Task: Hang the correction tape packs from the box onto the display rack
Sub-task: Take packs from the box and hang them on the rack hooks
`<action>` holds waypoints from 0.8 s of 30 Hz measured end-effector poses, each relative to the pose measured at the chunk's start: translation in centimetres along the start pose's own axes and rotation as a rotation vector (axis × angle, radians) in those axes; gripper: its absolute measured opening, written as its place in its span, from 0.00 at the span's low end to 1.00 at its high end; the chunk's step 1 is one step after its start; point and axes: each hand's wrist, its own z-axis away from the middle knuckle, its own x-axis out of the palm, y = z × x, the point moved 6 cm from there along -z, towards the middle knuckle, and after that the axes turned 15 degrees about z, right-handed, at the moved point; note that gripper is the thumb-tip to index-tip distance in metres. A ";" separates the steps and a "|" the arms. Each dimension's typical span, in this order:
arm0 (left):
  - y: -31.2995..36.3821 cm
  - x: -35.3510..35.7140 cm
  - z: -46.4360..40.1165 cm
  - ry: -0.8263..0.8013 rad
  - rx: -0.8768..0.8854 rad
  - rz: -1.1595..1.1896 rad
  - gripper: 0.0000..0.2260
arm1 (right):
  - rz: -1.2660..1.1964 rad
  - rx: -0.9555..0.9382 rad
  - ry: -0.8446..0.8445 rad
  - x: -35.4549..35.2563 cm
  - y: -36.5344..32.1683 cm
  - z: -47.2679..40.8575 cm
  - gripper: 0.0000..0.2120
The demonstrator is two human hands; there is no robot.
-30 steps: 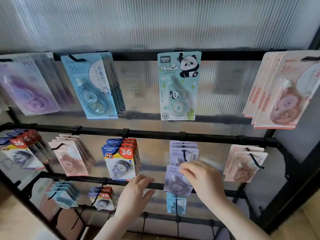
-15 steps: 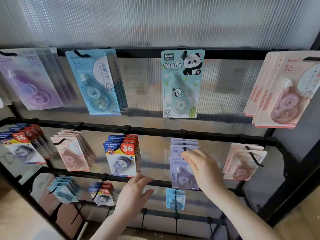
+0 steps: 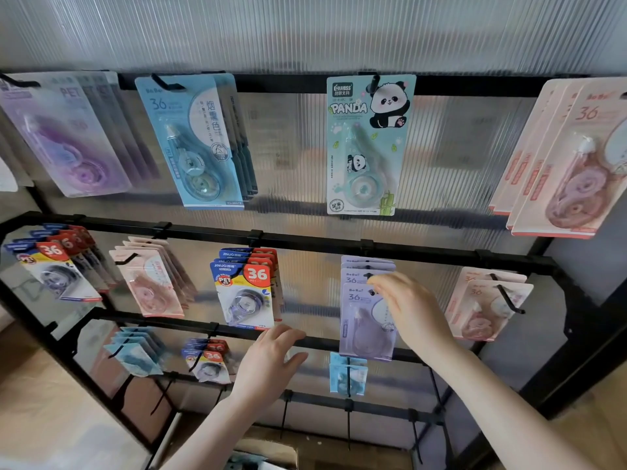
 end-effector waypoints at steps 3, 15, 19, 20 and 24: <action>0.0 0.1 0.0 -0.002 0.004 -0.002 0.16 | 0.008 -0.004 -0.026 0.5 0.0 -0.2 0.14; -0.2 0.1 0.1 0.023 0.035 -0.014 0.15 | 0.109 -0.056 0.055 0.8 0.4 -1.1 0.20; -0.1 -0.3 0.3 0.039 0.047 -0.014 0.15 | 0.109 -0.037 0.106 0.5 0.8 -0.7 0.17; -0.2 -0.4 0.3 0.047 0.050 -0.014 0.15 | 0.108 -0.025 0.122 0.3 1.0 -0.6 0.17; 0.2 -0.7 0.6 0.094 0.078 -0.049 0.14 | 0.109 0.030 0.156 -0.2 1.9 -0.1 0.11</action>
